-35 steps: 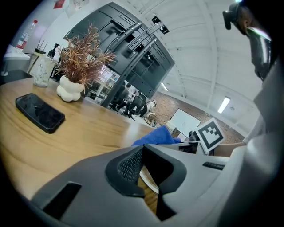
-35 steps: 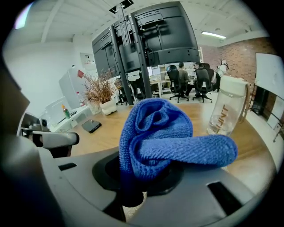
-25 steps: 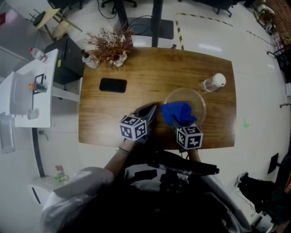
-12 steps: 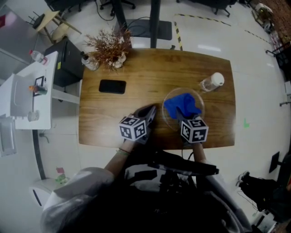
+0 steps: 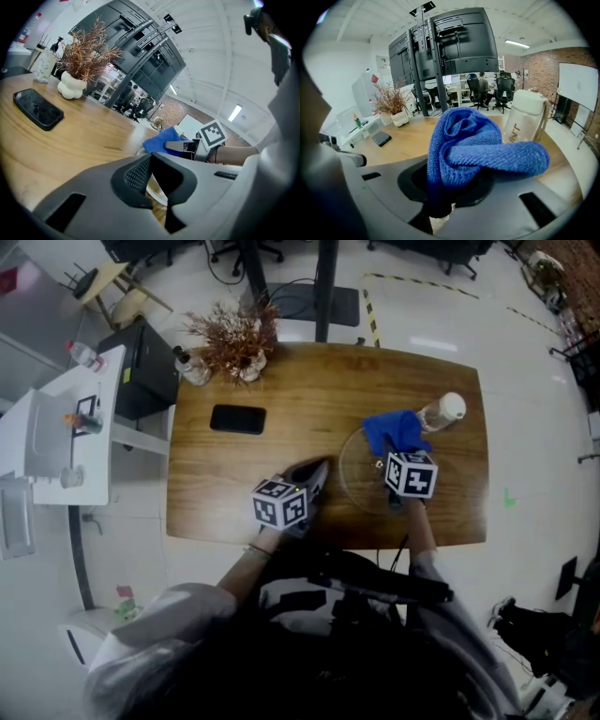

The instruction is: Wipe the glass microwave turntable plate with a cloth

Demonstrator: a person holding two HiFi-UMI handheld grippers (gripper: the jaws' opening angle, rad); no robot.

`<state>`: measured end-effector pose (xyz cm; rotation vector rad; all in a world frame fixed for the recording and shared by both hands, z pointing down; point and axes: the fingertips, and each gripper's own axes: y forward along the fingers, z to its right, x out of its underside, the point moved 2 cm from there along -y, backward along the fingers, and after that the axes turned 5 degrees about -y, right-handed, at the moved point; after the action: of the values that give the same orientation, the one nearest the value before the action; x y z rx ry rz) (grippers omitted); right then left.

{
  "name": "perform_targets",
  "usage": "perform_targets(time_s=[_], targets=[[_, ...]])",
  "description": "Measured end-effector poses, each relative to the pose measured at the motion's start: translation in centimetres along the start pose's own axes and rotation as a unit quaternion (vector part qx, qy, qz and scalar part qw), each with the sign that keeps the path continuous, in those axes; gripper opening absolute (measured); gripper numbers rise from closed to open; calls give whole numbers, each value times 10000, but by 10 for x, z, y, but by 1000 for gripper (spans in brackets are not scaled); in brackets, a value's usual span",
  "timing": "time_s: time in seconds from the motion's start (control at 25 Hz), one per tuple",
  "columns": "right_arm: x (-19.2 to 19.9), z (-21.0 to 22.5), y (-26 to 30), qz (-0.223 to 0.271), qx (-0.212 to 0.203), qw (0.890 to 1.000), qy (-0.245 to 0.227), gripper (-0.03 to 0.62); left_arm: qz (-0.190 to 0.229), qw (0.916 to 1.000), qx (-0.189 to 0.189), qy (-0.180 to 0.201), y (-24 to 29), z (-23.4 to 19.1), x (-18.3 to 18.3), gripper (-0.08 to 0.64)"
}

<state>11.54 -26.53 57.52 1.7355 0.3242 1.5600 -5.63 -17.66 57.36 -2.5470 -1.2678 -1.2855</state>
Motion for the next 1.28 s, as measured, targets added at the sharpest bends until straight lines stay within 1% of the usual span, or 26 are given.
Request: perform_targets(time_s=[0.16,0.4,0.6,0.72,0.84,0.96,1.16,1.28], targets=[[31,-21,-26,-28,-233,9997,32,86,-15,10000,1,-46,1,-3,1,3],[82,-50,-75,-121,-515,9981,325,86,-114,9999,103,-62,5,4,8,3],[114,-69,-110,-300,-690,9959,499,86,-209,9997,143,-53,6,8,14,3],[125,-78,-119,-332,-792,9941,666,86,-198,9997,129,-102,5,6,15,3],[118,-78,-120,-327,-806,9942,637,86,-178,9996,127,-160,5,6,14,3],[95,-62,-110,-172,-664,9967,445,86,-177,9996,149,-170,5,7,14,3],[31,-10,-71,241,-46,9997,93,86,-196,9995,163,-162,4,7,16,3],[3,21,-42,295,302,9991,64,86,-185,9996,155,-169,2,5,16,3]])
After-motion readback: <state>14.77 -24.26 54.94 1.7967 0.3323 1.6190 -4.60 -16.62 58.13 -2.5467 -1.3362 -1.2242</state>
